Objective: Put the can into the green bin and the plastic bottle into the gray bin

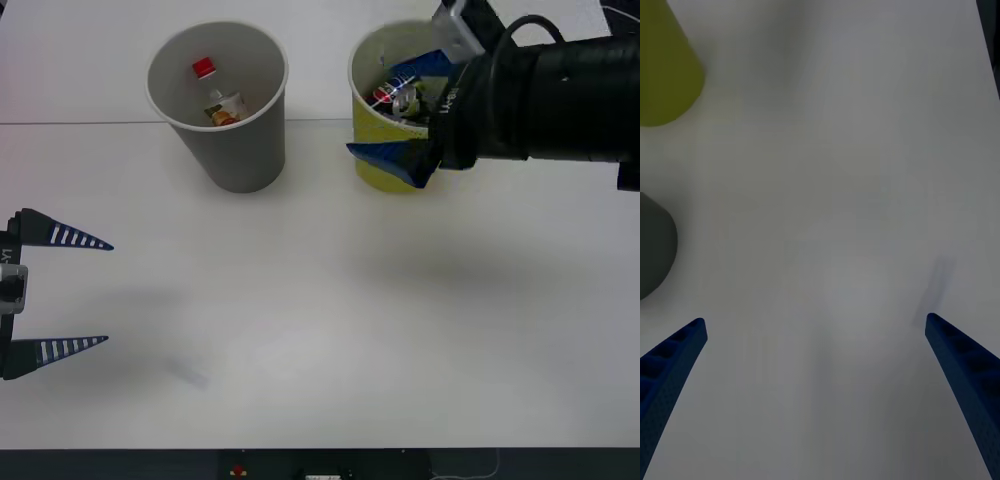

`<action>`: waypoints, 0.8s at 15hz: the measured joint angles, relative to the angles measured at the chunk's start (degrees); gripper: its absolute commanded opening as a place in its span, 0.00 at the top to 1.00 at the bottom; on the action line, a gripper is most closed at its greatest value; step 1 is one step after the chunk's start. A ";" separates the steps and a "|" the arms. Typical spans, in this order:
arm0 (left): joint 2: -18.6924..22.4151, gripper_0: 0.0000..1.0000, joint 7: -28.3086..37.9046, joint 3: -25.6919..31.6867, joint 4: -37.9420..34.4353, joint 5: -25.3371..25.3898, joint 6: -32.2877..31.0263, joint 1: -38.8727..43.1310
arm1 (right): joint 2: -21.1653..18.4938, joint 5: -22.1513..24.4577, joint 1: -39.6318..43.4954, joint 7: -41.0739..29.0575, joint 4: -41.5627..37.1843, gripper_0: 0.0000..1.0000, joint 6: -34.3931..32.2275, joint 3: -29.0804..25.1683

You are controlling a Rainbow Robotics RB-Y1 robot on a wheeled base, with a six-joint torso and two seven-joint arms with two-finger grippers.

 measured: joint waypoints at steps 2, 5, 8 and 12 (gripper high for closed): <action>0.00 0.00 0.00 0.00 0.00 0.00 0.00 0.00 | -2.28 -3.71 6.28 2.44 -3.71 0.00 0.00 -2.94; 0.00 0.00 0.00 0.00 0.00 0.00 0.00 0.00 | -4.50 -13.69 14.74 12.49 -4.46 0.00 -0.01 -8.25; 0.00 0.00 0.00 0.00 0.00 0.00 0.00 0.00 | -6.07 -19.41 21.54 21.09 -4.45 0.00 -0.08 -12.01; 0.00 0.00 0.00 0.00 0.00 0.00 0.00 0.00 | -7.48 -23.56 28.84 28.79 -4.11 0.00 -0.24 -16.85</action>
